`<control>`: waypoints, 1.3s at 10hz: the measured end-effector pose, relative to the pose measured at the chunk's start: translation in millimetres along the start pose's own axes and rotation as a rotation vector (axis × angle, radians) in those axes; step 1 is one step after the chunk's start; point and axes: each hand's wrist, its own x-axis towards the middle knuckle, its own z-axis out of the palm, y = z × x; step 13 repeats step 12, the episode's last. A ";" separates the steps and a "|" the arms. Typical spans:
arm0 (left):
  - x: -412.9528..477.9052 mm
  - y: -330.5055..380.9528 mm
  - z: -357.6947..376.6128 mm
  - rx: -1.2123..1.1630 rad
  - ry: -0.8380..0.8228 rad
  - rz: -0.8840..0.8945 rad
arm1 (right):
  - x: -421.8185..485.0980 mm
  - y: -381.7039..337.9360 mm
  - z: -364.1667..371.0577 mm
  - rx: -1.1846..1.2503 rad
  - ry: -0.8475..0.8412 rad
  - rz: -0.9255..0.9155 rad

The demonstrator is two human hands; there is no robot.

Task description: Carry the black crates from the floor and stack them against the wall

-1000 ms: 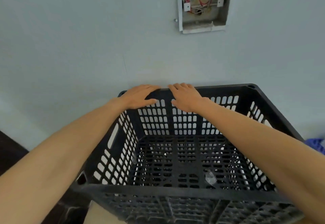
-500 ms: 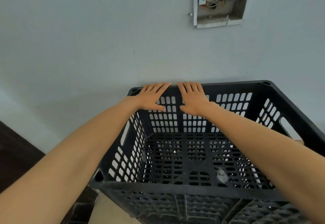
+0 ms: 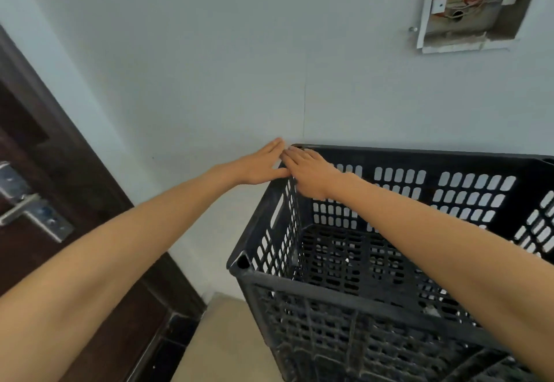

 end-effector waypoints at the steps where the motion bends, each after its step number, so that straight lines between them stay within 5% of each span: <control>1: -15.4 9.0 22.9 -0.120 -0.015 -0.063 | 4.0 -16.4 5.5 -0.015 -0.055 -0.084; 3: -23.8 33.5 59.0 -0.200 0.236 -0.083 | 4.0 -13.1 4.6 0.019 -0.135 -0.095; 6: -34.8 37.6 56.1 -0.071 0.221 -0.108 | -11.9 -21.4 9.4 0.058 -0.126 0.070; 9: -44.0 46.3 44.6 0.226 0.061 -0.203 | -115.2 43.3 2.6 0.021 -0.379 0.266; 10: -43.9 68.0 42.8 0.292 -0.053 -0.206 | -155.9 54.1 -10.3 0.073 -0.388 0.299; 13: -48.8 116.3 52.7 0.194 0.032 -0.071 | -215.5 66.6 -25.6 0.200 -0.245 0.354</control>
